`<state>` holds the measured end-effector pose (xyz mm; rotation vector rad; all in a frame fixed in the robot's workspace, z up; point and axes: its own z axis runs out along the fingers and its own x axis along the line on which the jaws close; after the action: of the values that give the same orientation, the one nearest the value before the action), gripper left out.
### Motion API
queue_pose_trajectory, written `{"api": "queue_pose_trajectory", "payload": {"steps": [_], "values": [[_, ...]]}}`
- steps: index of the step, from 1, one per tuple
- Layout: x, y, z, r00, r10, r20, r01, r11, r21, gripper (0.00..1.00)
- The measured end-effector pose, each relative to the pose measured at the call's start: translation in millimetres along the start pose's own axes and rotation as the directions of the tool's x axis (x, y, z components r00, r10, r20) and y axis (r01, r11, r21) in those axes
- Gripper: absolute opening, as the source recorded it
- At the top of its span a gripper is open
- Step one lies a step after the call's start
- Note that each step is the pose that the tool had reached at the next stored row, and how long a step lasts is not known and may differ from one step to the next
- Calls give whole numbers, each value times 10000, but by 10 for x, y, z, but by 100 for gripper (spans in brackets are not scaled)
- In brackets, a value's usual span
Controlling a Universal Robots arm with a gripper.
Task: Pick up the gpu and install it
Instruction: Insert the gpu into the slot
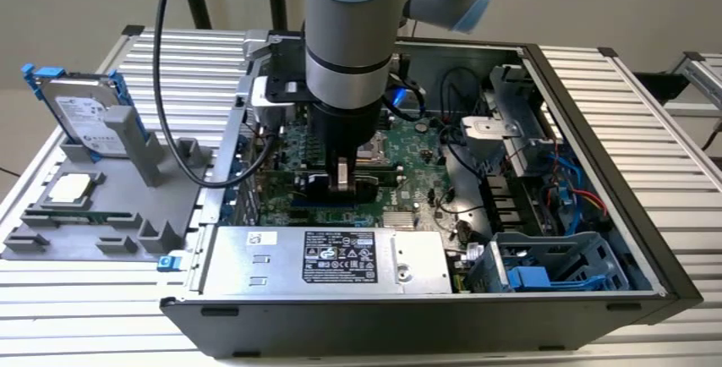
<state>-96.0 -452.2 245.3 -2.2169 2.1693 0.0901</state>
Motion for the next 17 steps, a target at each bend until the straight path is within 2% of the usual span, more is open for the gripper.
{"api": "queue_pose_trajectory", "payload": {"steps": [12, 17], "values": [[0, 1, 2, 10000, -2, 1, 2, 10000, 2, 0], [0, 26, 4, 10000, -2, 6, 2, 10000, 6, 0]]}}
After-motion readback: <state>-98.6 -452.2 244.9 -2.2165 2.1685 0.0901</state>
